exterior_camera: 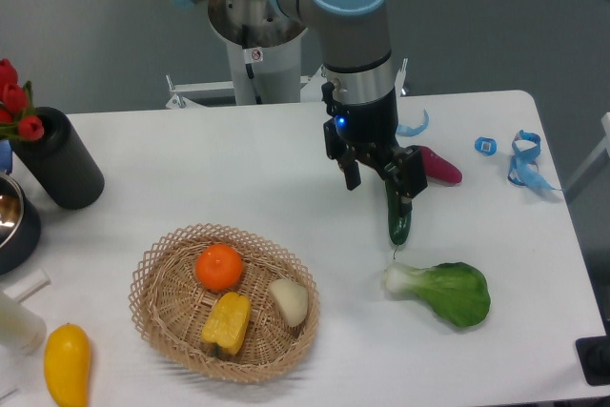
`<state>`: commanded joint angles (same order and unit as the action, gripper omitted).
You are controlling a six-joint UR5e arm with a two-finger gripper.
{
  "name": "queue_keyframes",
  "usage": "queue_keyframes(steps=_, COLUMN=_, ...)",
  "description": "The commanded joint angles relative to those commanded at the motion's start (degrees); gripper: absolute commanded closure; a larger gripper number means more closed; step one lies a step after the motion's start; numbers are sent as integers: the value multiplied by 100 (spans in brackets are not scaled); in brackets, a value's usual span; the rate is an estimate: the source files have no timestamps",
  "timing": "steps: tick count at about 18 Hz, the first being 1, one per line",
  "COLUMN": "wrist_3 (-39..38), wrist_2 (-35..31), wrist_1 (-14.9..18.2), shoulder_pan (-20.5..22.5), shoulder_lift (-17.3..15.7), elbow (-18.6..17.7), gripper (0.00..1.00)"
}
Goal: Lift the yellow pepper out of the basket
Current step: 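Lift the open gripper up away from the cucumber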
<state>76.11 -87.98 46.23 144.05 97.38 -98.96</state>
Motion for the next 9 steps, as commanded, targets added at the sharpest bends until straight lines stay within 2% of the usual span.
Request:
queue_keyframes(steps=6, wrist_3=-44, wrist_2=-9, wrist_1=-26, shoulder_pan=-18, shoulder_lift=26, elbow=9, gripper=0)
queue_keyframes(steps=9, wrist_3=-578, wrist_2=9, wrist_1=-26, shoulder_pan=-26, shoulder_lift=53, elbow=-9, gripper=0)
